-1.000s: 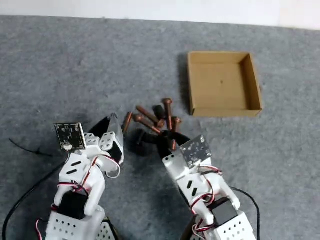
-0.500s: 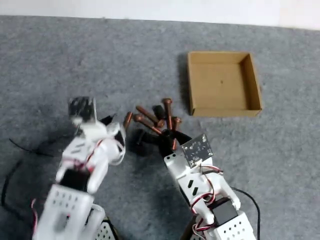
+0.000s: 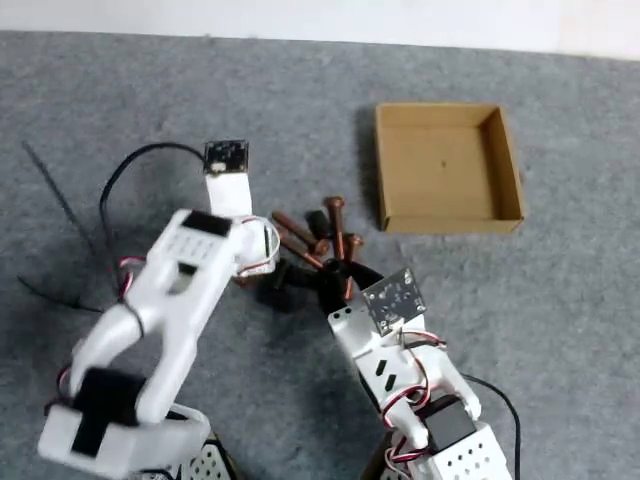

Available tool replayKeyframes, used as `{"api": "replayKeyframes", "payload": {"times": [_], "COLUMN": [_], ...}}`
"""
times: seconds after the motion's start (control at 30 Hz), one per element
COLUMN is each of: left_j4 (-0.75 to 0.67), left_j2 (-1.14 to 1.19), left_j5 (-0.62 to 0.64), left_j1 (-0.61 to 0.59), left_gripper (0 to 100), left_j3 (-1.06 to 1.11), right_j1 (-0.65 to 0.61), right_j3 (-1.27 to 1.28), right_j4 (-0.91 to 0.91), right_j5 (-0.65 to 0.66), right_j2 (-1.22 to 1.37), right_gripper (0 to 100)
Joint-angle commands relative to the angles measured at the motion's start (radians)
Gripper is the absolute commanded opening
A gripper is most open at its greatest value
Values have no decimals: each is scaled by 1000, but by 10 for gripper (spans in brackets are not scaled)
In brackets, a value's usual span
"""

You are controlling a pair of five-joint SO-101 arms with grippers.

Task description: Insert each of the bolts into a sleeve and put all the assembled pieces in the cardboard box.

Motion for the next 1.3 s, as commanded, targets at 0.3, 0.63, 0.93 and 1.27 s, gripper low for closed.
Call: {"api": "replayKeyframes", "payload": {"times": [0.3, 0.63, 0.93, 1.27], "left_j4": [21, 26, 26, 28], "left_j2": [300, 418, 420, 410], "left_j5": [-95, -218, -219, -222], "left_j1": [-102, -105, -107, -113], "left_gripper": [171, 171, 125, 5], "left_j3": [-263, -312, -306, -306], "right_j1": [13, 13, 13, 15], "right_j3": [120, 120, 119, 117], "right_j4": [-25, -25, -25, -25], "right_j5": [11, 11, 11, 11], "right_j2": [-22, -22, -22, -22], "right_gripper": [4, 4, 4, 4]}}
